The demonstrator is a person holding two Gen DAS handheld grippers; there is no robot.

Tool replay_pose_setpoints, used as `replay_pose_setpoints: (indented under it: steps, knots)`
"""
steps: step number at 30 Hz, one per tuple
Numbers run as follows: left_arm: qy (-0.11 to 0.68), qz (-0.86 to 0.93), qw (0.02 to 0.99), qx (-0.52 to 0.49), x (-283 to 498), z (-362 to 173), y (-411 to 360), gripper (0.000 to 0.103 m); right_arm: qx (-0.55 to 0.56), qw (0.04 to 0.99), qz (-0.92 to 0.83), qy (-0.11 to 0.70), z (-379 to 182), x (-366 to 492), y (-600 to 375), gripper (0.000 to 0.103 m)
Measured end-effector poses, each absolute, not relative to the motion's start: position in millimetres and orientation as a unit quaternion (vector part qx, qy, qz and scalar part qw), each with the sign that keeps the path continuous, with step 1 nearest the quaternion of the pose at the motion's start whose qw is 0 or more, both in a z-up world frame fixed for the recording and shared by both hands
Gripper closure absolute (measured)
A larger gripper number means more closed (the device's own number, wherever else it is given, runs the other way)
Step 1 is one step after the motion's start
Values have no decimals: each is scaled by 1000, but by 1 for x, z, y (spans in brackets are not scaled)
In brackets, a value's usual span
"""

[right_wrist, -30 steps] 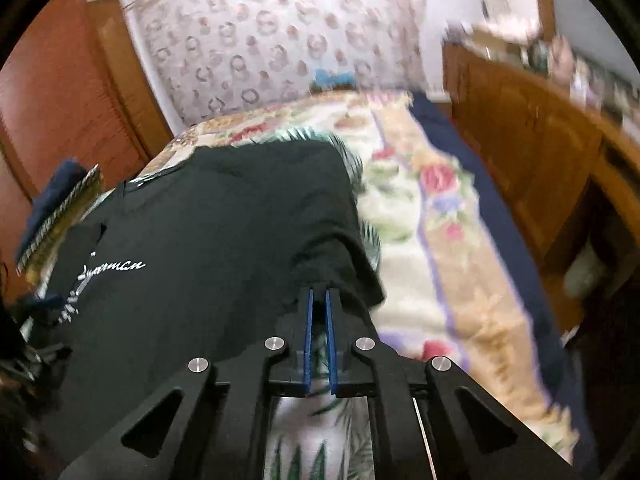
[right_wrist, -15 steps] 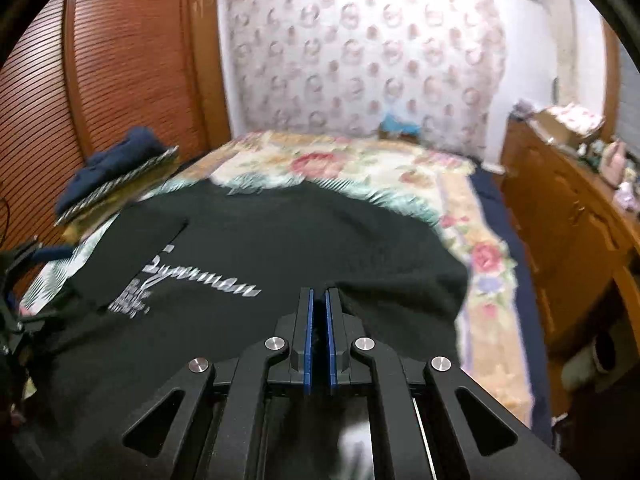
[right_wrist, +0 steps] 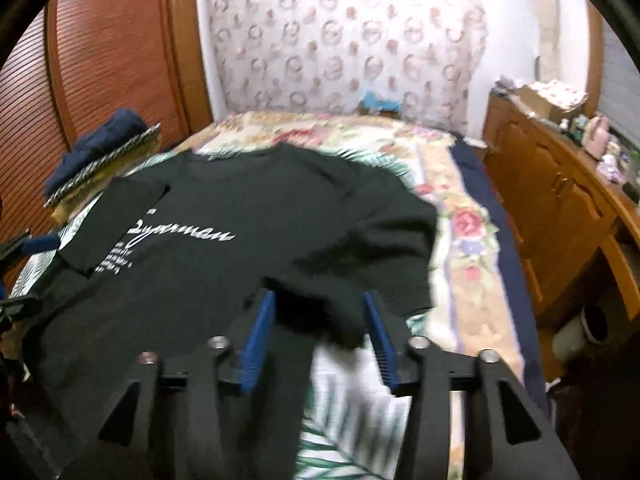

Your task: Fold small clothes

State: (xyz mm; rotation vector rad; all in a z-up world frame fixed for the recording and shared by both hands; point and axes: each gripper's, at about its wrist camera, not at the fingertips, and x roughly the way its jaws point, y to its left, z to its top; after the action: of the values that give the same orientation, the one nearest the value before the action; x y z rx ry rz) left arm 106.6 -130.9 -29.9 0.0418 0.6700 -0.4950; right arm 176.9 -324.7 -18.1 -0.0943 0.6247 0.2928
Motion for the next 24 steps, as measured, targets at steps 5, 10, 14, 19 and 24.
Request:
replay_pose_setpoints:
  steps: [5,10,14,19,24]
  knots:
    - [320,-246,915,19,103,-26,-136,0,-16,939,102,327,-28,190,-341,51]
    - [323,-243,914,31,102,-29,-138,0,35,921,76,381,-51,231,-348,52]
    - [330,-242,912,25,103,-33,-134,0,105,906,83,402,-59,250,-361,53]
    - [331,-238,913,20,103,-35,-128,0,94,909,87,397,-49,254,-364,91]
    - [330,-233,915,14,105,-36,-122,0,62,925,63,369,-38,244,-366,99]
